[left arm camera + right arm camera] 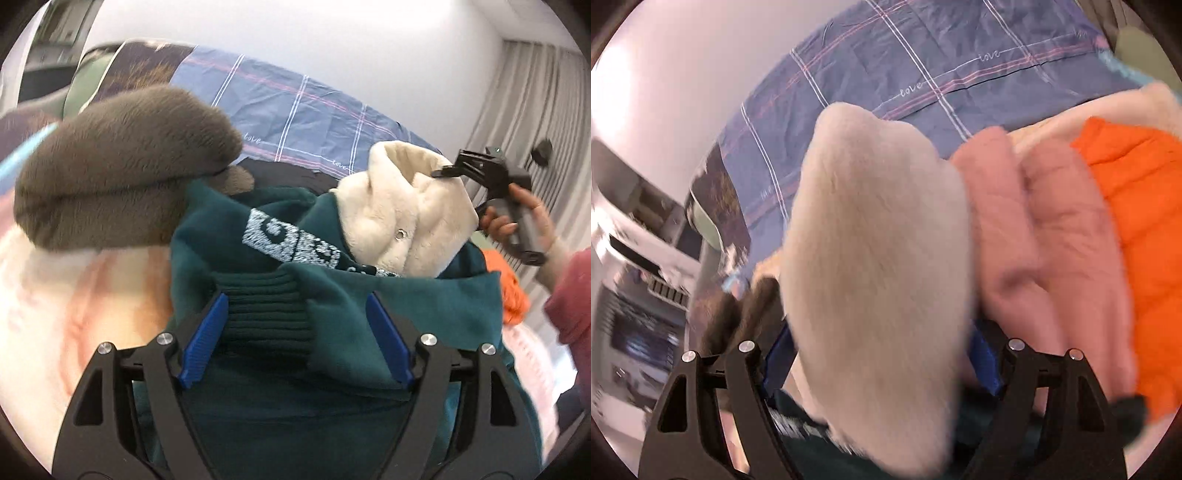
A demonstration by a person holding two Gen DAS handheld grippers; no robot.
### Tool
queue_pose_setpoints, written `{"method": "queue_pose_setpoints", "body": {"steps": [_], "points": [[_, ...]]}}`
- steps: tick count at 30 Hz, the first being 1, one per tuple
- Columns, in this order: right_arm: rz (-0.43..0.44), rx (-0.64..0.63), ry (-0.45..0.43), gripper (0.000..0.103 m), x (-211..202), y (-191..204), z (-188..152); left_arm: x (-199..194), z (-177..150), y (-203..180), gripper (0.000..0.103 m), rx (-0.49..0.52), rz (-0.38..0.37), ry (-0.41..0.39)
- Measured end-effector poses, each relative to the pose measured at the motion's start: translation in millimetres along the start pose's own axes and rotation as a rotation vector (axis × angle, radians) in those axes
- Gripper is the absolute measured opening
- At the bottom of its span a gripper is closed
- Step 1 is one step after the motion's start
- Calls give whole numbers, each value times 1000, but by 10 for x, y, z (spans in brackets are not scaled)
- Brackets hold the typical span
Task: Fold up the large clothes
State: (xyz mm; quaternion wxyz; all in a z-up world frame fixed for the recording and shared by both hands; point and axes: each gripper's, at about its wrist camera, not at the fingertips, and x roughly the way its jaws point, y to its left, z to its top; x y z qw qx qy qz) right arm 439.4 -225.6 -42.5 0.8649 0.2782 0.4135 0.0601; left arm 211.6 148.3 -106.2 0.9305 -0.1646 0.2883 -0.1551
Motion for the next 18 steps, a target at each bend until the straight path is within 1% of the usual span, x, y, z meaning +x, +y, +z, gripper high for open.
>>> {"method": "queue_pose_setpoints", "body": {"steps": [1,2,3,5,6,7,8,9,10,11,12,13,14,15,17,18], "points": [[-12,-21,-22,35,13,75,30,13,0,24,78,-13,-1,6],[-24,-69,-36,23,48,176,17,34,-1,45,78,-28,-5,14],[-14,-98,-52,21,29,243,-5,36,-6,59,78,-36,-8,16],[63,-198,-101,17,-128,435,-102,19,-5,80,78,-53,-17,12],[138,-314,-128,17,-330,597,-277,-6,-9,100,78,-61,-18,6],[176,-398,-146,17,-483,680,-444,-24,-6,115,78,-68,-15,-3],[226,-549,-168,17,-746,793,-752,-57,3,138,78,-80,-1,-17],[248,-649,-179,17,-933,817,-1007,-96,18,170,78,-95,9,-32],[258,-761,-190,17,-1125,820,-1295,-141,35,215,78,-116,12,-46],[250,-879,-203,17,-1308,783,-1621,-212,60,293,78,-153,10,-69],[212,-1011,-209,17,-1470,696,-1998,-262,82,358,78,-182,10,-86],[145,-1124,-200,19,-1561,579,-2347,-333,110,447,78,-226,14,-109],[86,-1178,-186,22,-1583,485,-2552,-388,134,516,77,-260,18,-125],[-15,-1223,-141,25,-1562,293,-2824,-437,151,567,77,-286,21,-137],[-152,-1208,-60,34,-1483,-21,-3084,-538,187,594,76,-320,17,-150],[-204,-1146,-23,34,-1472,-221,-3169,-578,200,560,76,-317,13,-154]]}}
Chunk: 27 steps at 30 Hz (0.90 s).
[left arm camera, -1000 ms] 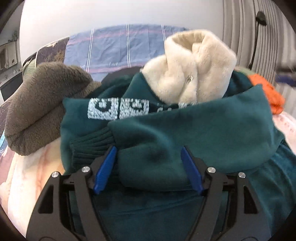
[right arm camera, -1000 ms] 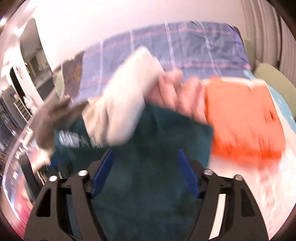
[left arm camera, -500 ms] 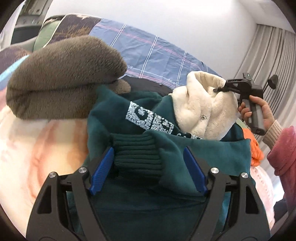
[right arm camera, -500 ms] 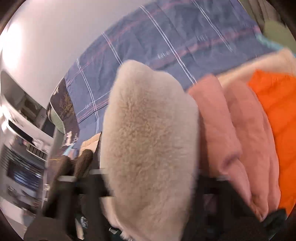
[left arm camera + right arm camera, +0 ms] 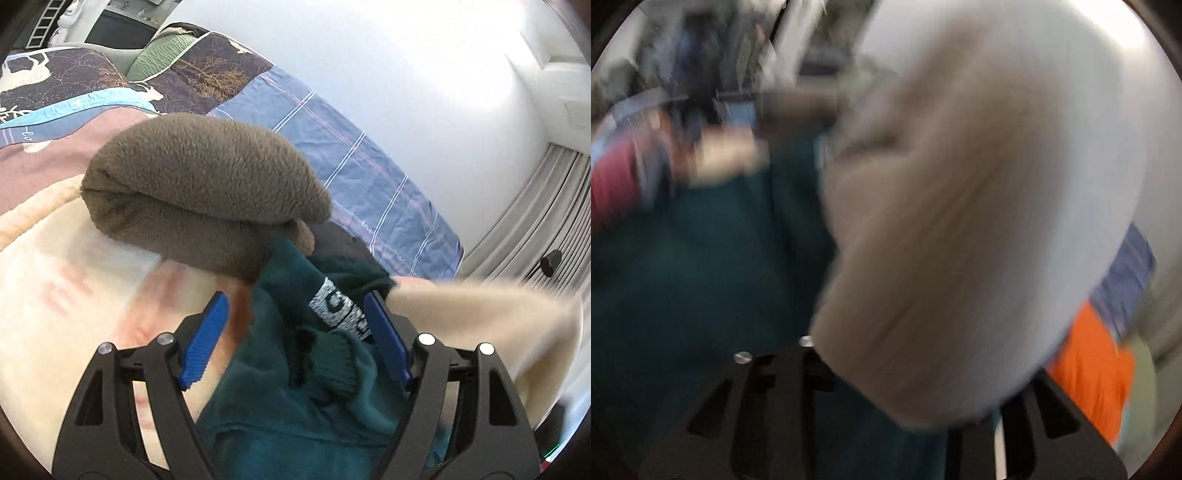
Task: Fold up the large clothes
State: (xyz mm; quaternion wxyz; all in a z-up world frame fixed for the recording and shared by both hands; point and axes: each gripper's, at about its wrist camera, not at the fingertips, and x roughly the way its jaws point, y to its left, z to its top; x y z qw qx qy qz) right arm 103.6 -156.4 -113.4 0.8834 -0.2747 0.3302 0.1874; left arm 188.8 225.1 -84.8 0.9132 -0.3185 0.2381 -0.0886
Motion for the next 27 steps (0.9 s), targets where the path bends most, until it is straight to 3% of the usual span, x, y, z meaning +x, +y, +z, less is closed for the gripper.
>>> {"method": "queue_pose_setpoints", "body": {"steps": [3,4,5,7,12,15,18,23,27], "points": [[10,184,19,36,-160,-94,-315,-147,-45,-296,76,98,-17,1],[-6,222,-20,43,-280,-113,-363,-194,-97,-427,76,150,-29,13],[-16,243,-50,57,-371,-127,-386,-244,-168,-569,77,205,-49,34],[-23,292,-115,65,-600,-173,-441,-322,-308,-787,77,286,-86,77],[41,435,-209,70,-888,-316,-427,-548,-815,-1130,79,422,-148,217],[81,513,-207,71,-946,-370,-371,-624,-991,-1150,80,443,-175,275],[123,585,-180,71,-786,-483,-375,-596,-1038,-1174,80,474,-129,283],[281,694,-72,71,-443,-459,-238,-330,-916,-978,83,344,-128,395],[415,785,33,71,-21,-333,-304,-100,-1078,-822,84,286,-158,513]]}}
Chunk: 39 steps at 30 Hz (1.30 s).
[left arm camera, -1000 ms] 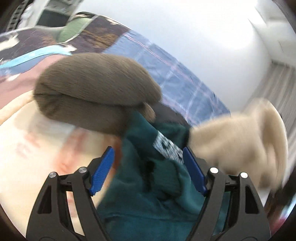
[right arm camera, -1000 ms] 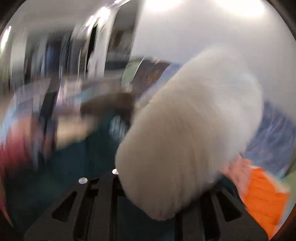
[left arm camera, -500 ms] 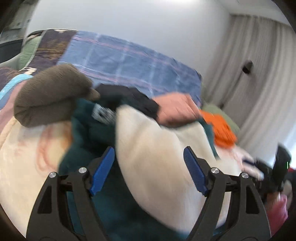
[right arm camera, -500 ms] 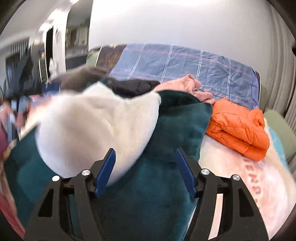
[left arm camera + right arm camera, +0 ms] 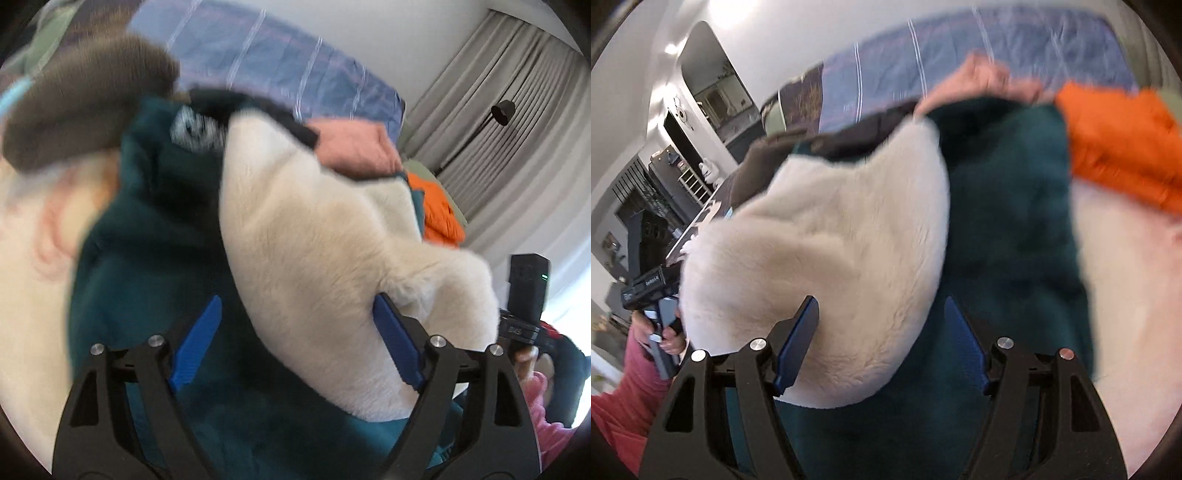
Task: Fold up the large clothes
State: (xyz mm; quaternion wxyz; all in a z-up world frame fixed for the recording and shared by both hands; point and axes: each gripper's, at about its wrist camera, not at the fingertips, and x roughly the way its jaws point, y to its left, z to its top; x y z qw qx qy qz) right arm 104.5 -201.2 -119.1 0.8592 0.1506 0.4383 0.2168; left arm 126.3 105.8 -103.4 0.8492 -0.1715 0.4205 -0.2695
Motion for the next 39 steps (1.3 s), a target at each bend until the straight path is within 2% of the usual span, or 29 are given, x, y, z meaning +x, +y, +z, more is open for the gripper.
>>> {"method": "queue_pose_setpoints", "body": {"steps": [1,2,3,4,5,7,9,10,11,12,15,16,17,19,22,24,26,28,30,31,32,33,34,36,37,38,39], "points": [[37,60,24,59,94,-45,12,106,-6,27,66,-26,-32,36],[79,123,49,23,183,-84,35,235,4,14,25,-42,-96,75],[93,182,70,12,241,-96,104,286,40,-31,11,-35,-113,85],[84,193,51,11,218,-75,190,284,94,-107,10,-4,-96,68],[71,175,-5,10,132,-26,297,222,210,-250,10,65,-67,1],[3,57,-189,10,-165,144,566,77,423,-440,10,141,-32,-106],[-97,-54,-344,10,-367,243,778,-80,718,-506,10,144,-42,-220],[-138,-89,-377,11,-366,230,865,-115,798,-508,10,152,-37,-257],[-141,-91,-368,12,-308,187,910,-101,885,-501,11,178,-15,-286],[-131,-61,-291,13,-122,75,942,5,933,-467,12,191,22,-262],[-185,-40,-65,25,332,-79,762,392,820,-335,13,215,132,-132],[-178,-65,-55,34,366,-85,664,507,719,-285,18,241,166,-84],[-165,-103,-99,42,300,-56,571,589,593,-223,29,264,197,-47],[-142,-88,-95,55,189,-61,548,574,431,-116,46,268,223,-30],[-99,-35,-160,63,-93,-53,709,353,468,-81,49,251,226,-67],[-94,-38,-218,70,-243,18,905,70,643,-147,53,234,192,-175],[-123,-39,-238,71,-219,62,1134,-59,833,-228,57,206,143,-246],[-177,-19,-211,71,-52,80,1350,-35,1038,-335,57,192,138,-276],[-209,8,-241,58,112,146,1494,146,1226,-452,51,176,137,-273],[-183,7,-261,43,157,209,1509,271,1274,-513,47,171,112,-244],[-147,2,-274,37,195,252,1491,371,1271,-553,48,187,94,-219],[-112,-16,-282,33,291,302,1469,480,1248,-576,48,212,107,-206],[-128,-36,-268,25,410,328,1460,651,1178,-641,50,248,155,-184],[-318,-84,-165,11,860,195,1379,1225,1019,-548,50,334,370,-69],[-383,-102,-121,0,1064,76,1337,1472,905,-455,51,383,452,-51],[-375,-111,-107,0,1205,-62,1288,1636,734,-388,51,463,494,-92],[-314,-78,-143,0,1191,-197,1256,1633,728,-404,51,467,500,-101]]}}
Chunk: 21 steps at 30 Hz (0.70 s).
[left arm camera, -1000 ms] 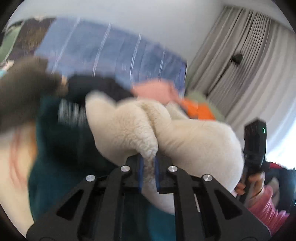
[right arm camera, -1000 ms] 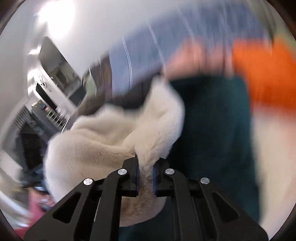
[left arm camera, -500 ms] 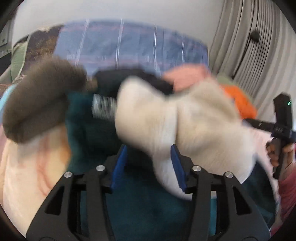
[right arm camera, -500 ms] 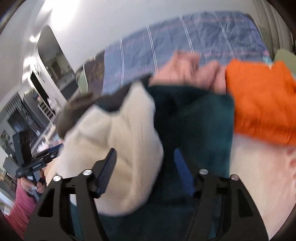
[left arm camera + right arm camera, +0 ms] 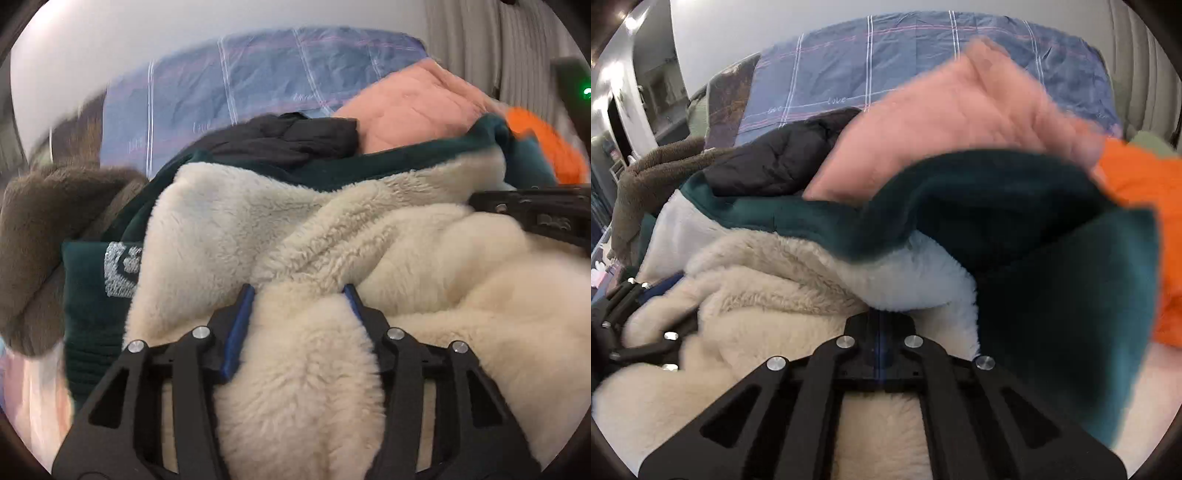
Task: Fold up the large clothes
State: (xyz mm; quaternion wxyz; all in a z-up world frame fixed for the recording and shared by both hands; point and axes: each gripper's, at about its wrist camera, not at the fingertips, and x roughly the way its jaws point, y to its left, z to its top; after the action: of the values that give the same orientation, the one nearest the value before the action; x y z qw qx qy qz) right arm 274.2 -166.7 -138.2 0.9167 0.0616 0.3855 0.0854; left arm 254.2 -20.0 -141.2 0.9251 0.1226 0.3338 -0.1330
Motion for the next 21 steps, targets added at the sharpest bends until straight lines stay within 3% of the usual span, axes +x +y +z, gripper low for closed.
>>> {"method": "queue_pose_setpoints", "body": {"steps": [3,7,9,10,11,13,16,21], "points": [[56,64,-7,0,-39,-112,9,-4,44,-6,52,10,16,-2],[-39,-42,-40,0,-271,80,-55,-100,18,59,52,2,-1,-3],[-81,-78,-59,11,-586,122,-130,-360,3,124,57,-4,-17,-6],[-64,-102,-86,23,-843,119,-206,-593,-39,187,69,-5,-29,-25],[-49,-129,-115,37,-1073,86,-297,-725,-139,221,76,6,-33,-47],[-42,-177,-157,56,-1474,-5,-523,-1162,-391,364,80,49,-31,-92],[-66,-168,-146,59,-1999,-303,-1053,-1546,-827,631,84,36,-9,-75],[-86,87,-45,60,-2431,-822,-1848,-1900,-1774,1281,84,-276,-75,101]]}}
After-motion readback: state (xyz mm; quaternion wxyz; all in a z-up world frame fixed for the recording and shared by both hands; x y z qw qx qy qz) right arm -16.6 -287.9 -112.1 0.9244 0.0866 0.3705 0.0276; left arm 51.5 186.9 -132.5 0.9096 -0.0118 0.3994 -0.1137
